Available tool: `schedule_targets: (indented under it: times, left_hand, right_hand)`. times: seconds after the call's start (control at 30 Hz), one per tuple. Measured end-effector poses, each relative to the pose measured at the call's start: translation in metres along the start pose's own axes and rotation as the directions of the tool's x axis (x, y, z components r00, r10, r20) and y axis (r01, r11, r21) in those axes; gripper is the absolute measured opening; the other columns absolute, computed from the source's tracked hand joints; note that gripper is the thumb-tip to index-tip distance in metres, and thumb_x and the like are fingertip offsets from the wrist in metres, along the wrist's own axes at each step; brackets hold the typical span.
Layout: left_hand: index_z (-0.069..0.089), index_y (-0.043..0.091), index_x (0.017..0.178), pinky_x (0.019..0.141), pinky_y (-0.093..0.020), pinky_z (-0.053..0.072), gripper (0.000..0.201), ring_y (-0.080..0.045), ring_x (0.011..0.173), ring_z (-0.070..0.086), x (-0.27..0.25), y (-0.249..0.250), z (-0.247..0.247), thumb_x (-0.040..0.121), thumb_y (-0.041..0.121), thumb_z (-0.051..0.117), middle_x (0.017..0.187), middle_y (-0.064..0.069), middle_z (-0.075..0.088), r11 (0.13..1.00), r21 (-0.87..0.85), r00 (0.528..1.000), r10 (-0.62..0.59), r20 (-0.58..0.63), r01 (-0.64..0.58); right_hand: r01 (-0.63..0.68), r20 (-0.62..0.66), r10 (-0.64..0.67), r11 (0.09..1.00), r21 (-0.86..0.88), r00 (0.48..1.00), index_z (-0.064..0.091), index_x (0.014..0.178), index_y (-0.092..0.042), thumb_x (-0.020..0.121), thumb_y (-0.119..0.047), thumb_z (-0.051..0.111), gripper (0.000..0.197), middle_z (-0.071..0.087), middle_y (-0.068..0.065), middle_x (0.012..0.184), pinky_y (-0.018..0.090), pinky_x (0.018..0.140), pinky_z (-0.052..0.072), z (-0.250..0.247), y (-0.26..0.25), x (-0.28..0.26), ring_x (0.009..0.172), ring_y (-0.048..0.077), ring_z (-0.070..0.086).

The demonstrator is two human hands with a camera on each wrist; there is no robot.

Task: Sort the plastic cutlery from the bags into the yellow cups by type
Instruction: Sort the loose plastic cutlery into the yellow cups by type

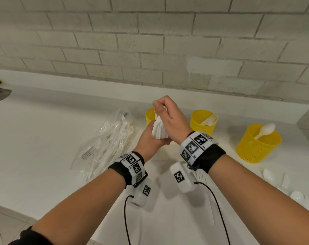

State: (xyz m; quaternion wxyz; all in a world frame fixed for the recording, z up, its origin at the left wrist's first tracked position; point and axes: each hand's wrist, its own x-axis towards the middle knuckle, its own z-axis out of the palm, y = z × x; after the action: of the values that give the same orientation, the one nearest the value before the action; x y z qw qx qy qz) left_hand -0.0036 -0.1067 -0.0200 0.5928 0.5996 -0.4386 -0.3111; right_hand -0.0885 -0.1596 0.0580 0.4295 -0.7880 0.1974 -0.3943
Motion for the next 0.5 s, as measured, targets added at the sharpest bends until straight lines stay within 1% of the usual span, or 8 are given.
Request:
schedule_targets:
  times: [0.1, 0.2, 0.23, 0.27, 0.33, 0.37, 0.43, 0.5]
  left_hand:
    - [0.049, 0.024, 0.116, 0.076, -0.014, 0.050, 0.054, -0.005, 0.090, 0.060, 0.002, -0.005, -0.003, 0.074, 0.004, 0.078, 0.102, 0.002, 0.064, 0.999, 0.029, 0.999, -0.034, 0.008, 0.033]
    - [0.055, 0.022, 0.100, 0.061, -0.003, 0.044, 0.031, 0.000, 0.077, 0.057, -0.001, -0.017, -0.006, 0.079, 0.014, 0.076, 0.085, 0.010, 0.062, 0.977, 0.161, 0.988, -0.146, 0.048, 0.137]
    - [0.058, 0.020, 0.095, 0.057, -0.002, 0.042, 0.024, 0.001, 0.073, 0.056, -0.001, -0.022, -0.007, 0.079, 0.016, 0.076, 0.081, 0.011, 0.061, 0.966, 0.196, 0.981, -0.185, 0.060, 0.170]
    - [0.061, 0.018, 0.092, 0.054, -0.002, 0.041, 0.019, 0.001, 0.070, 0.056, -0.002, -0.027, -0.008, 0.080, 0.019, 0.075, 0.079, 0.011, 0.061, 0.956, 0.216, 0.973, -0.220, 0.071, 0.200]
    - [0.067, 0.015, 0.093, 0.059, -0.006, 0.043, 0.015, -0.001, 0.070, 0.060, -0.003, -0.033, -0.012, 0.081, 0.022, 0.074, 0.080, 0.007, 0.066, 0.949, 0.208, 0.961, -0.261, 0.092, 0.238]
    - [0.068, 0.011, 0.095, 0.064, -0.008, 0.044, 0.017, -0.001, 0.070, 0.063, -0.002, -0.034, -0.013, 0.083, 0.023, 0.072, 0.081, 0.004, 0.069, 0.953, 0.186, 0.958, -0.263, 0.111, 0.240]
    - [0.068, 0.002, 0.099, 0.066, -0.009, 0.046, 0.026, -0.002, 0.070, 0.068, -0.002, -0.029, -0.014, 0.087, 0.025, 0.068, 0.083, -0.003, 0.072, 0.963, 0.140, 0.959, -0.249, 0.136, 0.230]
    - [0.065, -0.003, 0.102, 0.063, -0.012, 0.049, 0.032, -0.010, 0.068, 0.070, -0.001, -0.017, -0.015, 0.090, 0.026, 0.065, 0.080, -0.008, 0.070, 0.975, 0.062, 0.966, -0.222, 0.134, 0.215]
  right_hand:
    - [-0.045, 0.050, 0.045, 0.999, 0.011, 0.998, 0.055, 0.091, -0.008, 0.101, -0.028, 0.039, 0.027, 0.054, 0.002, 0.090, 0.019, 0.083, 0.038, 0.009, 0.005, 0.002, 0.088, 0.013, 0.051]
    - [-0.164, 0.128, 0.160, 0.986, 0.018, 0.979, 0.056, 0.090, -0.007, 0.102, -0.028, 0.033, 0.033, 0.054, 0.008, 0.092, 0.027, 0.090, 0.039, 0.016, 0.021, -0.003, 0.092, 0.018, 0.052]
    - [-0.180, 0.163, 0.176, 0.984, 0.010, 0.971, 0.057, 0.092, -0.007, 0.103, -0.026, 0.032, 0.033, 0.054, 0.007, 0.094, 0.026, 0.090, 0.039, 0.016, 0.025, -0.005, 0.092, 0.017, 0.052]
    - [-0.196, 0.201, 0.193, 0.981, -0.002, 0.960, 0.059, 0.095, -0.007, 0.103, -0.024, 0.031, 0.033, 0.055, 0.006, 0.097, 0.020, 0.089, 0.039, 0.015, 0.029, -0.006, 0.095, 0.016, 0.052]
    - [-0.213, 0.263, 0.220, 0.976, -0.052, 0.939, 0.062, 0.108, -0.006, 0.103, -0.022, 0.031, 0.035, 0.059, 0.005, 0.111, 0.010, 0.087, 0.036, 0.009, 0.033, -0.007, 0.106, 0.013, 0.052]
    - [-0.218, 0.279, 0.231, 0.973, -0.077, 0.932, 0.061, 0.115, -0.010, 0.103, -0.025, 0.031, 0.036, 0.058, 0.004, 0.120, 0.010, 0.090, 0.035, 0.005, 0.033, -0.006, 0.114, 0.012, 0.049]
    - [-0.239, 0.235, 0.246, 0.969, -0.059, 0.940, 0.055, 0.128, -0.021, 0.102, -0.032, 0.031, 0.037, 0.050, 0.000, 0.133, 0.018, 0.099, 0.030, -0.003, 0.032, -0.007, 0.125, 0.009, 0.043]
    - [-0.297, 0.101, 0.289, 0.952, 0.080, 0.952, 0.049, 0.133, -0.026, 0.102, -0.033, 0.034, 0.036, 0.047, 0.000, 0.138, 0.026, 0.105, 0.035, -0.009, 0.030, -0.007, 0.127, 0.012, 0.045]
